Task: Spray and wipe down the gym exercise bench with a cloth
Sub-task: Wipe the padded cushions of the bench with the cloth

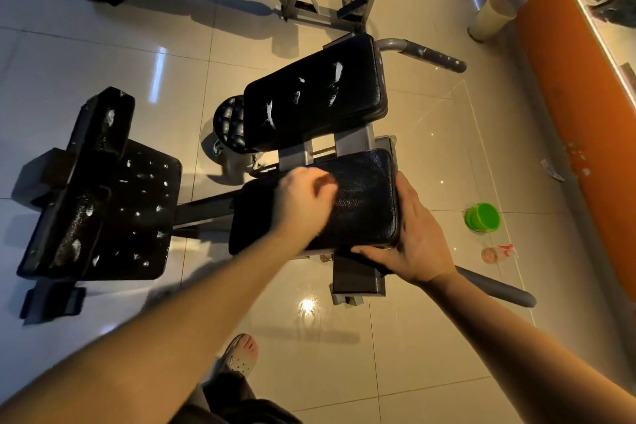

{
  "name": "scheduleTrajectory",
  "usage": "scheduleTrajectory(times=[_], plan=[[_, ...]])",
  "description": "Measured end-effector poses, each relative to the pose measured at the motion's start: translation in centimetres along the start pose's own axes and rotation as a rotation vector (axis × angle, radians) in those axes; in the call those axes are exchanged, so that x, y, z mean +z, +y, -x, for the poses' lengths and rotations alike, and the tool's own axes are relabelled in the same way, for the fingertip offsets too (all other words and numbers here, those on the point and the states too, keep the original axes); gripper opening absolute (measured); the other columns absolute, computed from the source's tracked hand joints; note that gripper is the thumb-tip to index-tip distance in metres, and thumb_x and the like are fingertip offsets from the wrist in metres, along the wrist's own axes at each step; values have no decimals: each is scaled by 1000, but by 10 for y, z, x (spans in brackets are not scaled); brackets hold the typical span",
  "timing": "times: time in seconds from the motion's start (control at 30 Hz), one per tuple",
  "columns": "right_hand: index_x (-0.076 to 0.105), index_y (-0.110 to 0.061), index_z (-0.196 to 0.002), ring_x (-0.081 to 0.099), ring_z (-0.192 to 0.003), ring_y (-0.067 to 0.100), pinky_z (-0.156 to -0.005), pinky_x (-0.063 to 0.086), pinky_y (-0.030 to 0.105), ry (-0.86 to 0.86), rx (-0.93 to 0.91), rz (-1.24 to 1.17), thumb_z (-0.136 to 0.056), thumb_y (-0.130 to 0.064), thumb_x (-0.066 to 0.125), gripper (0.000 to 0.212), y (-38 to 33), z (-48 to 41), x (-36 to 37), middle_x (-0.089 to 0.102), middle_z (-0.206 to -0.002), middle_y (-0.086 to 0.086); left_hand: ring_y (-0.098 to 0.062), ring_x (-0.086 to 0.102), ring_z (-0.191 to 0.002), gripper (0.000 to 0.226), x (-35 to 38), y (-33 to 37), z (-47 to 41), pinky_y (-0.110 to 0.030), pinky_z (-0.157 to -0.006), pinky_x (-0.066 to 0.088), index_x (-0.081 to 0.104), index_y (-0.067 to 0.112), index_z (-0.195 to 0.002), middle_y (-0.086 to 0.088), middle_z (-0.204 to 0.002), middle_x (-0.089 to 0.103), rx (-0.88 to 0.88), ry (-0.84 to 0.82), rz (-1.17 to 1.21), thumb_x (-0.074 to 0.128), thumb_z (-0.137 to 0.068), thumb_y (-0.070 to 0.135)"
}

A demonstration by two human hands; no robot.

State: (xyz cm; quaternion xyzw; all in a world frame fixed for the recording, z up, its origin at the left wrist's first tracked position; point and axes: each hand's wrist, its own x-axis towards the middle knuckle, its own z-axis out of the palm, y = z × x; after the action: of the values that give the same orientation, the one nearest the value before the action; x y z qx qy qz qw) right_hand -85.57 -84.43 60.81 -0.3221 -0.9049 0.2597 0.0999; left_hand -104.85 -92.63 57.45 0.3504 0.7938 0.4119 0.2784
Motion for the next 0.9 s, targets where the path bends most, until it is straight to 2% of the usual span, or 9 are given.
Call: scheduleTrajectory(times=[0.1, 0.17, 0.23, 0.37, 0.47, 0.6, 0.67, 0.8, 0.9], plan=[[24, -24, -156, 50, -122, 1, -95, 51, 17, 0, -11, -9, -71, -60, 87, 112, -4, -1, -1, 44, -148, 0, -9, 58, -99, 20, 8, 38, 44, -20, -86, 49, 72, 20, -115, 6, -107, 61, 233, -158, 93, 67, -97, 26], [22, -24, -156, 47, -122, -2, -97, 44, 8, 4, -7, 2, -71, -63, 84, 112, -3, 1, 0, 43, -150, 1, -10, 59, -98, 18, 0, 16, 51, -21, -87, 50, 71, 19, -114, 6, -105, 59, 300, -169, 76, 66, -97, 25], [17, -21, -159, 41, -123, -6, -99, 34, 0, 0, 19, 15, -70, -67, 81, 119, -1, 2, 1, 38, -154, 0, -14, 59, -99, 16, -14, -26, 39, -31, -89, 51, 72, 19, -110, 5, -102, 60, 173, -111, 2, 68, -96, 25], [16, -26, -159, 42, -126, -6, -101, 37, 5, 0, 14, -1, -69, -69, 80, 119, 2, 3, 3, 37, -155, -6, -25, 62, -103, 17, -35, -77, 9, -41, -92, 51, 75, 16, -107, -2, -104, 67, -137, -4, -129, 70, -93, 25], [15, -32, -157, 43, -126, -8, -99, 40, 6, 9, 4, -11, -70, -67, 81, 115, -2, 1, 1, 38, -154, -5, -17, 62, -99, 19, -8, -11, 24, -28, -86, 47, 75, 17, -109, 2, -104, 67, 12, -47, 4, 72, -92, 25], [24, -28, -154, 54, -123, 8, -91, 56, 31, 10, -25, -32, -73, -68, 77, 104, -2, 0, 0, 43, -147, -4, -9, 58, -100, 22, 11, 42, 54, -19, -88, 50, 70, 19, -119, 7, -108, 59, 275, -187, 109, 66, -98, 26], [22, -26, -156, 53, -126, 10, -96, 55, 32, 11, -16, -30, -72, -68, 78, 110, -1, 1, 0, 41, -151, -3, -10, 57, -100, 21, 1, 13, 48, -22, -89, 48, 70, 20, -117, 8, -106, 58, 215, -142, 100, 65, -98, 27], [12, -19, -162, 50, -133, 15, -103, 54, 43, -14, 28, 11, -69, -73, 79, 127, 7, 2, 2, 33, -160, -4, -18, 62, -101, 16, -38, -92, 24, -38, -91, 54, 72, 22, -110, 2, -106, 66, -122, -25, -75, 68, -95, 26], [12, -19, -162, 50, -132, 13, -102, 54, 40, -9, 26, 14, -69, -73, 78, 127, 7, 2, 2, 34, -159, -4, -28, 66, -102, 21, -59, -130, 10, -43, -90, 56, 72, 20, -114, -5, -105, 70, -318, -17, -160, 69, -95, 28]])
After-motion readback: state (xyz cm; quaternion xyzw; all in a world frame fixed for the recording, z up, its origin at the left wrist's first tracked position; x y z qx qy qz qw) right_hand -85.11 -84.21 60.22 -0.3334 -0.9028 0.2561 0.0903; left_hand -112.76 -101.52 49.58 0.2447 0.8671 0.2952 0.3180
